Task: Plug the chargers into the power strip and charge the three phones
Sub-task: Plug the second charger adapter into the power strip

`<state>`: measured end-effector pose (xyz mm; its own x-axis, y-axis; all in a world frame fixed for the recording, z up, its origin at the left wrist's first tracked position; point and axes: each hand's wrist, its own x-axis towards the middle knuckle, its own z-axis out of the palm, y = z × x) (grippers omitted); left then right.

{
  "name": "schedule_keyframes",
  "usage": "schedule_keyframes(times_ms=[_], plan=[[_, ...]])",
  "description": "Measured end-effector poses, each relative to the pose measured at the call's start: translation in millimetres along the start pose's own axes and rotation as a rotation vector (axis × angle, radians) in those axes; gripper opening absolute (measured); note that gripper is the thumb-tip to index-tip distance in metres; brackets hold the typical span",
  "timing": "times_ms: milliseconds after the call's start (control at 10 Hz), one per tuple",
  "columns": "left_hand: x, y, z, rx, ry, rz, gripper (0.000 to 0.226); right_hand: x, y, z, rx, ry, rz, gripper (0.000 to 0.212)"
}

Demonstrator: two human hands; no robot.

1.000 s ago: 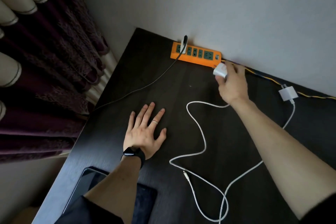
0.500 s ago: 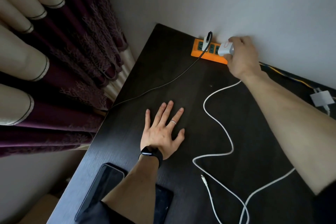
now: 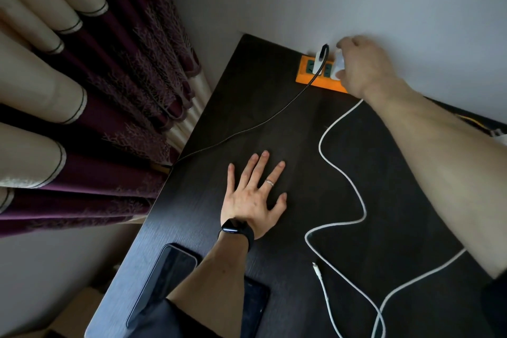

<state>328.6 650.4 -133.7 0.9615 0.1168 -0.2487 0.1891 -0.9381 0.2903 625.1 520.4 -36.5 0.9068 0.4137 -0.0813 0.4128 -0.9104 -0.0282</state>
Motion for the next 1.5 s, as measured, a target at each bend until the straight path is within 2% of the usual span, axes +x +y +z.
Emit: schedule_keyframes(times_ms=[100, 300, 500, 600, 700, 800, 900, 1000, 1100, 1200, 1300, 1400, 1500], plan=[[-0.8, -2.1, -0.9, 0.004, -0.002, -0.004, 0.067, -13.8, 0.8, 10.6, 0.046, 0.085, 0.002, 0.05], [-1.3, -1.6, -0.7, -0.009, 0.007, -0.001, 0.067, -21.0, -2.9, 17.4, 0.108, 0.09, 0.049, 0.051], [-1.1, -3.1, -0.3, -0.003, 0.016, -0.006, 0.067, -22.2, -15.4, 8.5, 0.127, -0.006, 0.135, 0.054], [-1.3, -4.2, 0.5, 0.002, 0.024, -0.009, 0.066, -20.3, -23.4, -2.3, 0.321, -0.132, 0.22, 0.066], [-2.4, -2.9, 0.6, -0.008, 0.026, -0.005, 0.066, -50.3, -31.0, -5.6, 0.643, 0.113, 0.298, 0.058], [-1.6, -2.9, -0.7, -0.002, 0.032, 0.0, 0.066, -127.6, -46.2, 2.9, 0.774, 0.396, 0.312, 0.049], [-2.7, -4.1, -0.4, 0.002, 0.041, -0.008, 0.066, -231.4, -67.5, 29.2, 0.895, 0.387, 0.349, 0.041], [-0.3, -4.3, 0.6, 0.02, 0.056, -0.017, 0.065, -324.7, -87.6, 56.2, 0.876, 0.3, 0.419, 0.034], [3.9, -3.7, 0.7, 0.072, 0.033, -0.008, 0.064, -392.0, -103.6, 67.0, 0.734, 0.335, 0.492, 0.028], [1.2, -0.6, -1.6, 0.082, -0.061, 0.001, 0.063, -444.3, -119.8, 76.4, 0.582, 0.378, 0.494, 0.037], [-22.5, 5.7, -9.4, 0.035, -0.153, 0.024, 0.064, -483.3, -135.2, 85.5, 0.621, 0.311, 0.599, 0.043], [-88.6, 11.3, -11.4, -0.111, -0.113, 0.014, 0.067, -501.9, -141.0, 94.3, 0.571, 0.132, 0.64, 0.05], [-169.6, 18.8, -0.5, -0.237, -0.065, -0.096, 0.081, -490.6, -142.3, 92.8, 0.414, 0.052, 0.596, 0.052]])
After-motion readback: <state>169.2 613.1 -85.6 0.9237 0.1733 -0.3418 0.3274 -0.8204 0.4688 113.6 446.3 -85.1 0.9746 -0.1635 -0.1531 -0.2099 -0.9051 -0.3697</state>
